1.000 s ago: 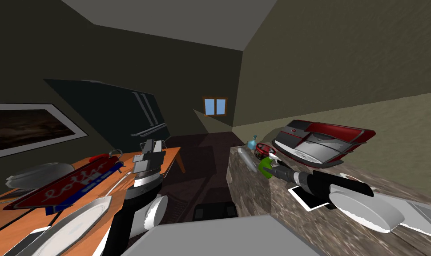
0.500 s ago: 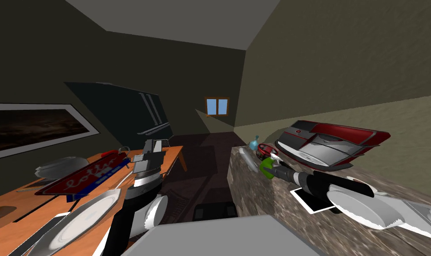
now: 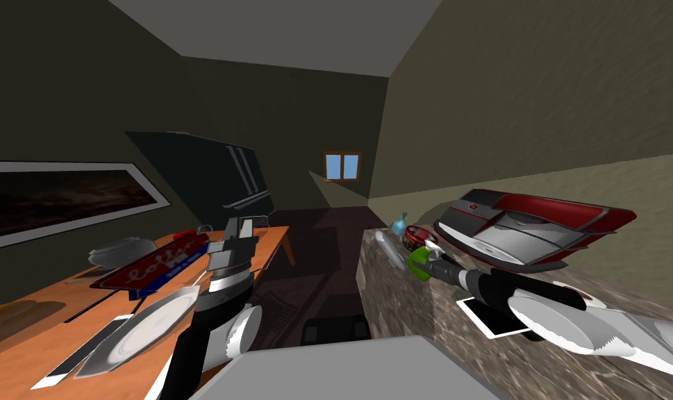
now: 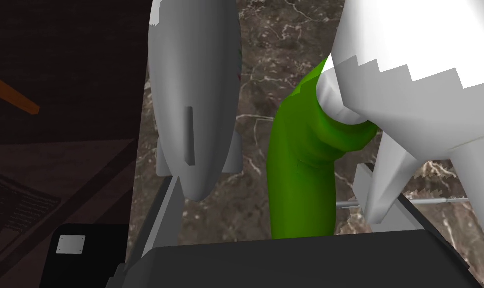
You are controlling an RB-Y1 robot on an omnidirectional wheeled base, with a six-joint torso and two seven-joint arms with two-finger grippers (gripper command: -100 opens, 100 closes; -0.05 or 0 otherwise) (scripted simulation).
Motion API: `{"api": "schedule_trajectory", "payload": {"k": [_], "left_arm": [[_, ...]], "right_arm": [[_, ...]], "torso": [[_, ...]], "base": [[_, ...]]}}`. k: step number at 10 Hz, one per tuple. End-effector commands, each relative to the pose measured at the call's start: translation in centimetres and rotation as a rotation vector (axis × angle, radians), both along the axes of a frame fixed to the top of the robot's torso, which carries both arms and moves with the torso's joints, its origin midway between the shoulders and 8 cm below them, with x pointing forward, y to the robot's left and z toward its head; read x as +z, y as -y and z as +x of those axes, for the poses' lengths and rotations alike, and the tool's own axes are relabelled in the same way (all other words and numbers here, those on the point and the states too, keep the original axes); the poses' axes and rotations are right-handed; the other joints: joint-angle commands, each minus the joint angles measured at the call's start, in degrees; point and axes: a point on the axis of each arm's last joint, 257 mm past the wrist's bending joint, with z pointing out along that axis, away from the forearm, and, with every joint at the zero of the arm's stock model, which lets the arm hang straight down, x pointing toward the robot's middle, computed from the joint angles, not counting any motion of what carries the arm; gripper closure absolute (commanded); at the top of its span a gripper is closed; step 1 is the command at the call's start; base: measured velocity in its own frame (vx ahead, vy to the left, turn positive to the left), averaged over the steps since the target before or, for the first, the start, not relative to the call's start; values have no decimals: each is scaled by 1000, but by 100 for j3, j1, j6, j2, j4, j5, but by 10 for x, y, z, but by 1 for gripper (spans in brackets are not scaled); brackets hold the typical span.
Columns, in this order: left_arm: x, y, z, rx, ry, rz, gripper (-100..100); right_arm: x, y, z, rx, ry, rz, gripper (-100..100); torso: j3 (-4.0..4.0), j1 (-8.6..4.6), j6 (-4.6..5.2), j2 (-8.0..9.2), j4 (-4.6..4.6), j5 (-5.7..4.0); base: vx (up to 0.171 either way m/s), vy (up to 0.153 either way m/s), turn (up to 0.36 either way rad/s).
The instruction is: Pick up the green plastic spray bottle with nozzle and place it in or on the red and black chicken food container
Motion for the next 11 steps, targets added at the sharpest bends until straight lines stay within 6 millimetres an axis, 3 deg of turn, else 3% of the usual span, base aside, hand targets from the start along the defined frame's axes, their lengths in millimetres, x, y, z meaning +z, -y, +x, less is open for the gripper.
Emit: {"api": "schedule_trajectory", "payload": {"k": [1, 4, 5, 9, 10, 11], "left_arm": [[0, 0, 0, 0, 0, 0, 0], [0, 0, 0, 0, 0, 0, 0], [0, 0, 0, 0, 0, 0, 0], [0, 0, 0, 0, 0, 0, 0], [0, 0, 0, 0, 0, 0, 0], [0, 0, 0, 0, 0, 0, 0]], "right_arm": [[0, 4, 1, -20, 2, 1, -100], [-1, 7, 0, -30, 2, -9, -100], [-1, 8, 0, -31, 3, -10, 100], [0, 8, 0, -31, 3, -9, 100], [-1, 8, 0, -31, 3, -9, 0], [0, 4, 1, -20, 2, 1, 100]], "torso": [[0, 0, 0, 0, 0, 0], [-1, 2, 3, -2, 0, 0], [-2, 3, 3, -5, 0, 0], [-7, 4, 0, -12, -3, -1], [-7, 4, 0, -12, -3, -1], [-7, 4, 0, -12, -3, -1]], "base": [[-26, -8, 46], [-15, -2, 36], [0, 0, 0], [0, 0, 0], [0, 0, 0], [19, 4, -73]]}}
